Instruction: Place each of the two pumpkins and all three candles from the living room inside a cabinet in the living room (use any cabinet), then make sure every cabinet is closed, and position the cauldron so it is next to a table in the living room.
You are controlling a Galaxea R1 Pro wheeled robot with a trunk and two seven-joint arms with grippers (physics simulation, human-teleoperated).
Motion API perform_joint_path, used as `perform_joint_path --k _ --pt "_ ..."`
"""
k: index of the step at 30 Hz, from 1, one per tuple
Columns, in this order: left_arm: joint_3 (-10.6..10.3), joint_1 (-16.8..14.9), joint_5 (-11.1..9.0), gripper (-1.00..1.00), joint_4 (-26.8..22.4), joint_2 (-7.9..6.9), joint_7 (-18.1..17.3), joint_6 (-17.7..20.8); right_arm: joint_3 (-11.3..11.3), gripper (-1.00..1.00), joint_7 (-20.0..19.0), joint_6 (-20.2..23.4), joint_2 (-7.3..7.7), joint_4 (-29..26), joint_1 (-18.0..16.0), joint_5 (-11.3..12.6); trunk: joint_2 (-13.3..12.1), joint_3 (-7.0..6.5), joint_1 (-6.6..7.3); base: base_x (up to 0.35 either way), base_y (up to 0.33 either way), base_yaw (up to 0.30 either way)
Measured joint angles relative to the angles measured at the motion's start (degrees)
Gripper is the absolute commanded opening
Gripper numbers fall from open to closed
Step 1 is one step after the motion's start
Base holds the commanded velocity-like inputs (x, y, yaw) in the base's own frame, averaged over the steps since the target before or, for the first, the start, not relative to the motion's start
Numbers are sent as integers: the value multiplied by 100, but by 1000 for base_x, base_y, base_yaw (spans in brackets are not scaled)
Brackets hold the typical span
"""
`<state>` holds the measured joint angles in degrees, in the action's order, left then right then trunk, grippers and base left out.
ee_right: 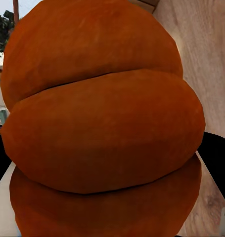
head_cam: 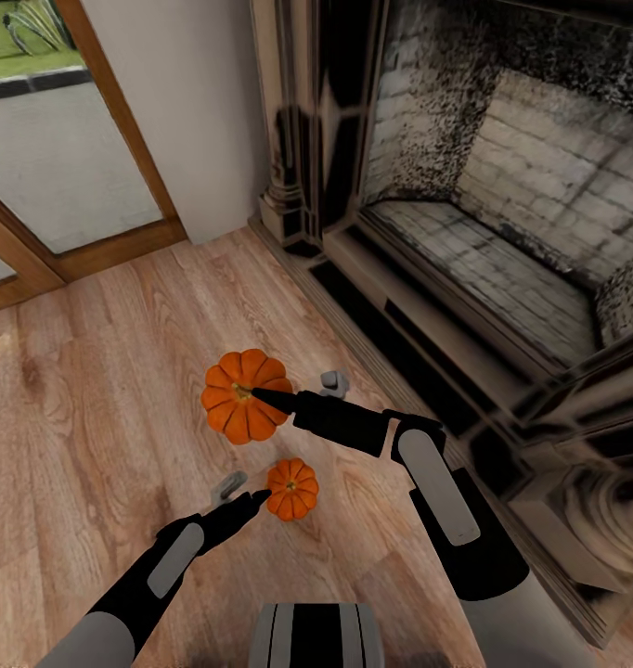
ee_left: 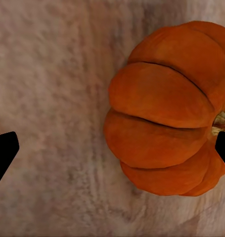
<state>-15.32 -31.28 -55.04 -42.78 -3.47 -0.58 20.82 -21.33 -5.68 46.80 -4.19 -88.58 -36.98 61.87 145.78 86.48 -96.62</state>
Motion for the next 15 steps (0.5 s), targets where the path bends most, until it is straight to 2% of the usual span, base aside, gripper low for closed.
perform_joint_path --k 4,15 --pt "0 0 6 100 0 2 6 0 0 -100 2 -1 0 0 0 -5 2 44 -6 0 0 0" --pt "0 2 7 100 -1 18 8 -4 8 -100 -147 1 14 -1 0 13 3 44 -5 0 0 0"
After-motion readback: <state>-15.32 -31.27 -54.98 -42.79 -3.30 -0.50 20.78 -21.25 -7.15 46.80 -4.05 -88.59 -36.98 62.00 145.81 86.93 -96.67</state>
